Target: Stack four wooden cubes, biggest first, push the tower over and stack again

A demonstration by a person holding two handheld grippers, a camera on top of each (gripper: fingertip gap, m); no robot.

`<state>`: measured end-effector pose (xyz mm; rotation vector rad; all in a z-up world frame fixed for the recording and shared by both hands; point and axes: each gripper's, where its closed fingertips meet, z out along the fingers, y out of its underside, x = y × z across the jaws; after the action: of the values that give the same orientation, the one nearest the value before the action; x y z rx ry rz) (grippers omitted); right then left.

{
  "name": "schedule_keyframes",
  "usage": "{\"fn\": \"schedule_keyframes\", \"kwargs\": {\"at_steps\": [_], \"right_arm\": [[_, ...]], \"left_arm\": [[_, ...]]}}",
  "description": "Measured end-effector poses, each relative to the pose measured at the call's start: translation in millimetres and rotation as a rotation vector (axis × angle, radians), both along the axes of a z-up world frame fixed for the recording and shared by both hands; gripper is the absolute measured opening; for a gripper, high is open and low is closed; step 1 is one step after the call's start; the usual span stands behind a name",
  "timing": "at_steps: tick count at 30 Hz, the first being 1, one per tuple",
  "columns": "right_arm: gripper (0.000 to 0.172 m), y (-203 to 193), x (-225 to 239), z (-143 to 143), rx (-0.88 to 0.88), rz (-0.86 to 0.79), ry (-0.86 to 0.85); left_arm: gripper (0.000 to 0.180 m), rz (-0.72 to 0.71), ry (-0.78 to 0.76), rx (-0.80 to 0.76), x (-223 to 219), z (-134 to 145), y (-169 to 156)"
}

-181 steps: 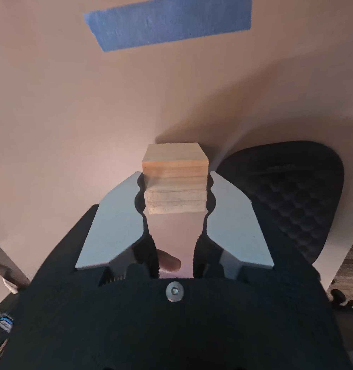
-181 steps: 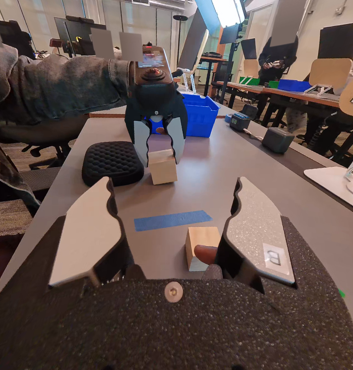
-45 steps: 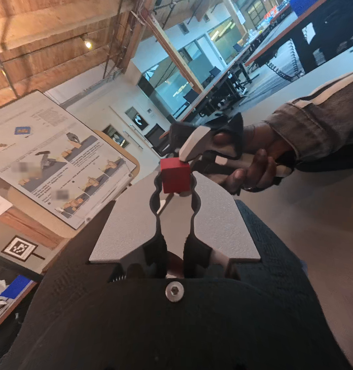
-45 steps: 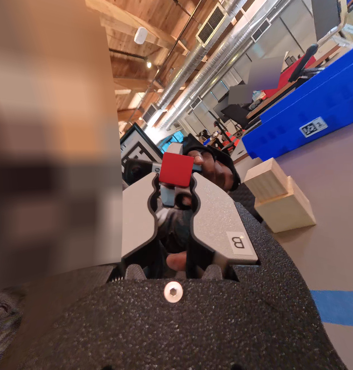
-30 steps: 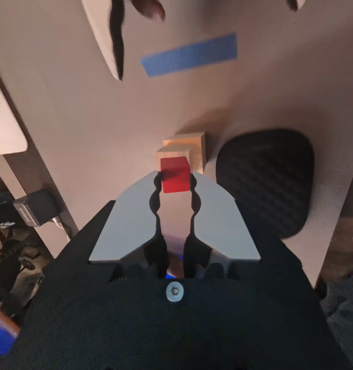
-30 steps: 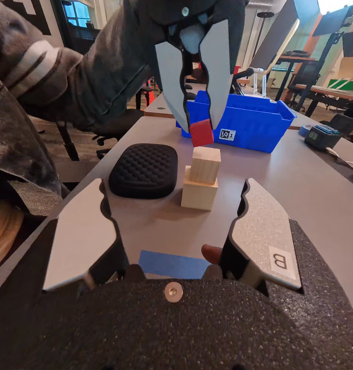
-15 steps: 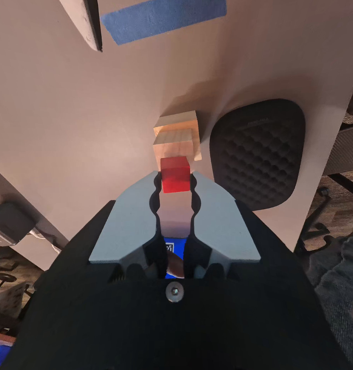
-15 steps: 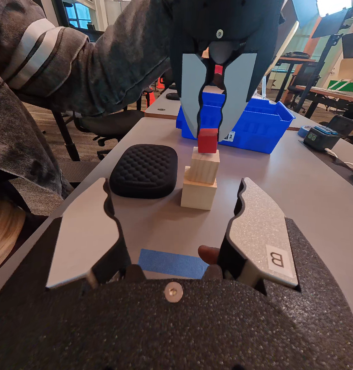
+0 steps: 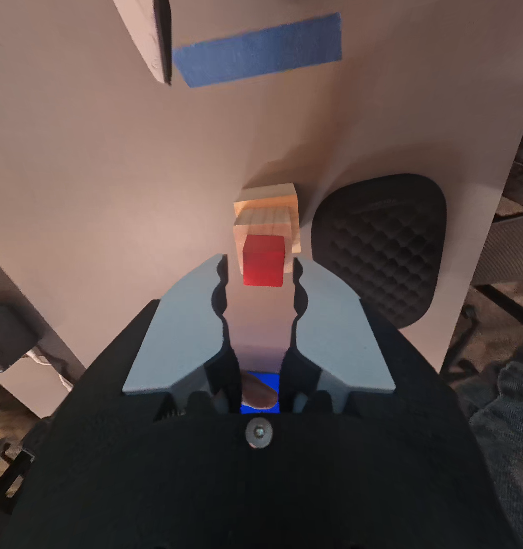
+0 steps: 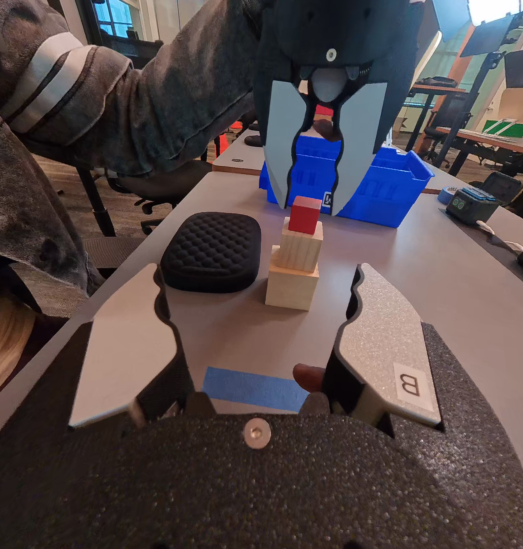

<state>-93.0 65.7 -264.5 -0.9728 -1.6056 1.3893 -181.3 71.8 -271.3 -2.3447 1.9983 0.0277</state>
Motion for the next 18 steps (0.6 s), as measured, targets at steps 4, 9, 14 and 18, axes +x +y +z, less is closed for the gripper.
{"fn": "schedule_keyframes", "kwargs": {"at_steps": [4,9,14,18], "right_arm": [[0.116,20.7,8.6,10.4,0.018,-0.077,0.011],[0.108,88.8,32.5,4.9,0.052,-0.357,-0.092],[0.082,192.1,90.3,-42.2,0.067,-0.873,-0.389],[0.069,212.9,113.3,-85.1,-0.024,-0.977,-0.595]], "left_arm": [[0.057,0.022,-0.364,0.329,39.8,38.5,28.0],[0.079,0.26,-1.329,1.13,67.9,164.5,35.9],[0.073,0.467,-1.778,1.376,27.6,165.8,-4.8],[0.073,0.482,-1.797,1.396,25.5,150.0,-9.5]]}}
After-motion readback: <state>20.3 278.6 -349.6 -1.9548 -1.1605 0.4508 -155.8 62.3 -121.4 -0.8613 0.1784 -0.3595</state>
